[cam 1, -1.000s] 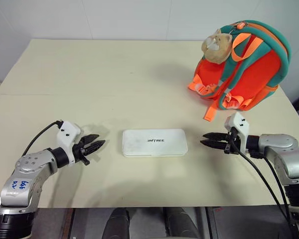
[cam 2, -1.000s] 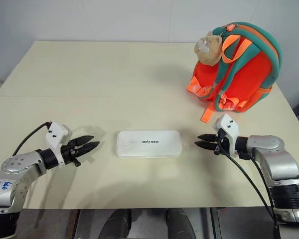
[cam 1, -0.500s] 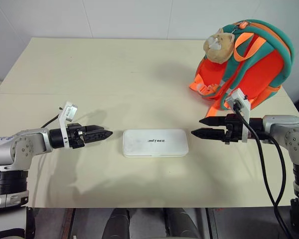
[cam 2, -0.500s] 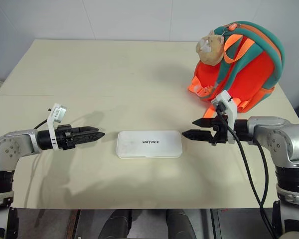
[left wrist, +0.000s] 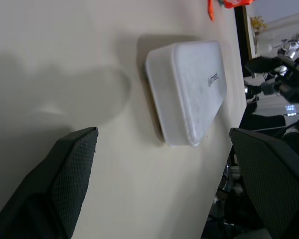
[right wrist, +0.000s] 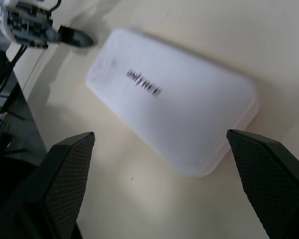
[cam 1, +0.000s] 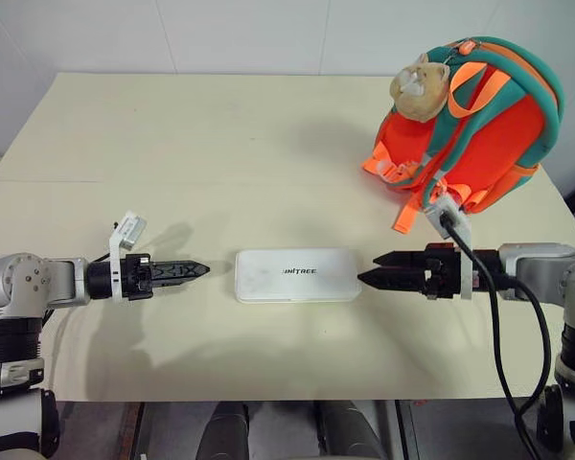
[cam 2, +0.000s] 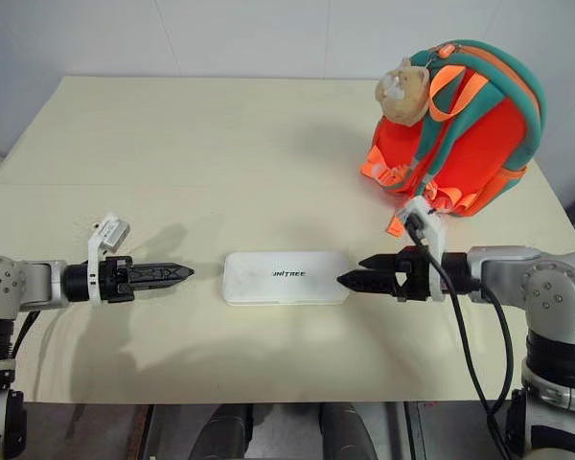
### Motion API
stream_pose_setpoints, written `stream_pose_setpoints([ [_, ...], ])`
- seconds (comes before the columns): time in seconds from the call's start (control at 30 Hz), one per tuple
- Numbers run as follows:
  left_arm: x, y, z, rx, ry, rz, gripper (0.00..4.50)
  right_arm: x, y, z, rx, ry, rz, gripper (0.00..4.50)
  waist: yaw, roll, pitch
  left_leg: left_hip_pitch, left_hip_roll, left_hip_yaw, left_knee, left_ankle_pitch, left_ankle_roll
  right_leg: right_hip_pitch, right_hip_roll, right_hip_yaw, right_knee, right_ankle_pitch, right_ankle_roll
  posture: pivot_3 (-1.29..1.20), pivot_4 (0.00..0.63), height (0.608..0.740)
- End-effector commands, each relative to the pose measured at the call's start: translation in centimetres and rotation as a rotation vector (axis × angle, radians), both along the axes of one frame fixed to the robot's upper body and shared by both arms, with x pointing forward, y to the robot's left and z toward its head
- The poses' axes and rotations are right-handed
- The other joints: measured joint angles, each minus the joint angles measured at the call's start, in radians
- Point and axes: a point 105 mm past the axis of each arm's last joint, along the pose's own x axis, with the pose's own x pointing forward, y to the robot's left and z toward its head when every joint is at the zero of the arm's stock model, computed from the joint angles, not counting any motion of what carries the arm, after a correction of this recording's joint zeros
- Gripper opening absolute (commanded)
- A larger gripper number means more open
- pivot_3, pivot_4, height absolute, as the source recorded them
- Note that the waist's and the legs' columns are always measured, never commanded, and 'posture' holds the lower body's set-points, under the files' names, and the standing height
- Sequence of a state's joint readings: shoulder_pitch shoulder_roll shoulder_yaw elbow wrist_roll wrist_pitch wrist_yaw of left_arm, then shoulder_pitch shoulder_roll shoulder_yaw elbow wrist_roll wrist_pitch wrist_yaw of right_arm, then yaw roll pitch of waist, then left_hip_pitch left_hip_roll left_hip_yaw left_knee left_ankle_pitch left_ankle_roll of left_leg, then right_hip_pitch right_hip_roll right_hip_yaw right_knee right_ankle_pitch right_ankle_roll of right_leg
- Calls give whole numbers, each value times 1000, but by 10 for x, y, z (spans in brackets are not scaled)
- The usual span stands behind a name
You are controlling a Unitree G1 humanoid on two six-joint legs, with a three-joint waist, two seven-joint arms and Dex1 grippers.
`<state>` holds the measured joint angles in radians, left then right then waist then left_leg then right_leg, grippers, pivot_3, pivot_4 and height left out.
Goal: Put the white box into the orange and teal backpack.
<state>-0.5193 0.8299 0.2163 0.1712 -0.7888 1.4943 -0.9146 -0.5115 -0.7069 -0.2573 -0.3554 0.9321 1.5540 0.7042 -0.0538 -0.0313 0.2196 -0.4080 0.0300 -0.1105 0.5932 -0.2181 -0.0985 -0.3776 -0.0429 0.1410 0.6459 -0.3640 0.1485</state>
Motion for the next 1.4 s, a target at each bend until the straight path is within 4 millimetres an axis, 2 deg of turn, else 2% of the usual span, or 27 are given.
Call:
stream_pose_setpoints([
  [0.03,-5,-7,-1,-10,13,-37,4500,-2,1,-3,-28,-7,-2,4480,0,0,0,0,0,0,0,0,0,0,0,0,0,0,0,0,150,740],
  [0.37,-11,-22,-10,-29,56,-77,4500,7,-10,-1,-60,-55,-51,4480,-1,0,0,0,0,0,0,0,0,0,0,0,0,0,0,0,150,740],
  [0.83,-10,-50,-28,-41,112,-140,4500,14,3,-16,-68,-56,6,4480,9,0,0,1,-1,0,1,0,0,1,-1,0,0,0,0,0,150,740],
  [1.4,-10,-68,-33,-82,158,-200,4500,17,6,-20,-61,-65,11,4480,24,0,0,1,-1,0,1,0,0,1,-1,0,-1,0,0,0,150,740],
])
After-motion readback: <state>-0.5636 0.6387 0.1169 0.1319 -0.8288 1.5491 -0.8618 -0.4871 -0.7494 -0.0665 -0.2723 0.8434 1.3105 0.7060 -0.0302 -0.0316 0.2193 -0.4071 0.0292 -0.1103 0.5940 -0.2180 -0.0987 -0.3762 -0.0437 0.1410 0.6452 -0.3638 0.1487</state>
